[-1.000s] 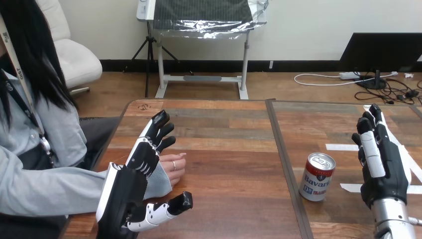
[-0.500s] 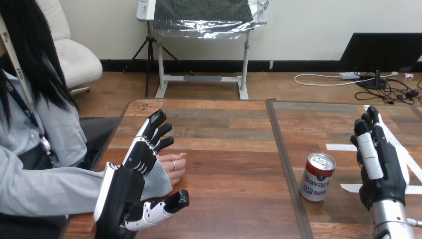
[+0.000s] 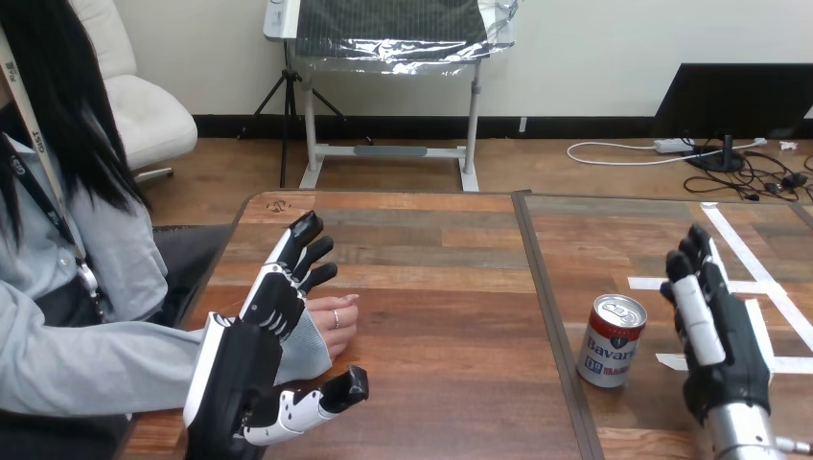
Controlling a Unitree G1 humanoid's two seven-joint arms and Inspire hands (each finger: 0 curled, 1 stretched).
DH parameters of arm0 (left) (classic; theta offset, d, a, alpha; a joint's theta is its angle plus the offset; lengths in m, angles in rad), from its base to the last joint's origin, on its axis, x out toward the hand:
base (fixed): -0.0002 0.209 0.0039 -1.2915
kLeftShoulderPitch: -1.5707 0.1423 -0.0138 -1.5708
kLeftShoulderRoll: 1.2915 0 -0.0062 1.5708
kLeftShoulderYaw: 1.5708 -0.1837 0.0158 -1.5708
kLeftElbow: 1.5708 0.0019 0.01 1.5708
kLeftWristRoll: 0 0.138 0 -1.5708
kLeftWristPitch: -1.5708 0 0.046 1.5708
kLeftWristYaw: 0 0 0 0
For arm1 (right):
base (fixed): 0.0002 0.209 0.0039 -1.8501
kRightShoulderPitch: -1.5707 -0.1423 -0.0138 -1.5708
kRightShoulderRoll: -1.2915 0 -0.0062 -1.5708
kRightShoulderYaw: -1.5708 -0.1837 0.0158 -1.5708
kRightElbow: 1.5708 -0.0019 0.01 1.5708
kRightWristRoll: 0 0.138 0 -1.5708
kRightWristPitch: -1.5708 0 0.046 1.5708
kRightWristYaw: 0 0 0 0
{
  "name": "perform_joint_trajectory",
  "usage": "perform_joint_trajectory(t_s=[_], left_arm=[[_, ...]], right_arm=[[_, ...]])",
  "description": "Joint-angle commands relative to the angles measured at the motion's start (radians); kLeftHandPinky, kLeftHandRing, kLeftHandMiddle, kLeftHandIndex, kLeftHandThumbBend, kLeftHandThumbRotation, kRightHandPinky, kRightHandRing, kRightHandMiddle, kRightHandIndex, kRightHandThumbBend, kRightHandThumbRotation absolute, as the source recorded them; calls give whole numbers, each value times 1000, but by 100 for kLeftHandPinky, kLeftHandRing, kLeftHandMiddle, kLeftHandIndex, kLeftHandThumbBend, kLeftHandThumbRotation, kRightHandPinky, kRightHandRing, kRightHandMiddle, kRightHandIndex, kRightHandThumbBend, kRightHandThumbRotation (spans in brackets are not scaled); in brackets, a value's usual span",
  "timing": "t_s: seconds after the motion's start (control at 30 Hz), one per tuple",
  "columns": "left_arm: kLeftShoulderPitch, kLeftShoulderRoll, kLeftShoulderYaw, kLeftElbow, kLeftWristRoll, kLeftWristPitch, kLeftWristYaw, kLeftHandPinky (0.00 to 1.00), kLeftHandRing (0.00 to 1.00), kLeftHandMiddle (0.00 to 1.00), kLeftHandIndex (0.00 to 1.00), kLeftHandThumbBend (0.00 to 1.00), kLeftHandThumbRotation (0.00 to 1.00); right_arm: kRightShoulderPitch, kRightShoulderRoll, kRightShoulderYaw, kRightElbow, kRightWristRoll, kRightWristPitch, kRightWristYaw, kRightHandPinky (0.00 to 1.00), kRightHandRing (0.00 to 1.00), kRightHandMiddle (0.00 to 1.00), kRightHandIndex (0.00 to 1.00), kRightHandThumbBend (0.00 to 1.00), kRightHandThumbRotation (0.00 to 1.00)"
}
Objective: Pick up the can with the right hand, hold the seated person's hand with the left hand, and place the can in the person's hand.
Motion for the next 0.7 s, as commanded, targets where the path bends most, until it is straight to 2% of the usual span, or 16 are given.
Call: perform_joint_trajectory(t_s=[0.0,0.33,0.67], left_arm=[[-51,7,-5,-33,-14,-4,-9,86,92,95,93,100,54],[-51,6,-6,-34,-26,-6,-21,87,92,95,93,100,54],[-50,5,6,-28,-2,-21,-7,86,92,95,93,100,55]], right_arm=[[-22,2,15,-3,-5,-8,0,98,99,100,100,100,75],[1,15,44,2,-38,-10,-42,97,99,100,100,100,77],[23,29,61,5,-47,-2,-40,97,100,100,100,100,78]])
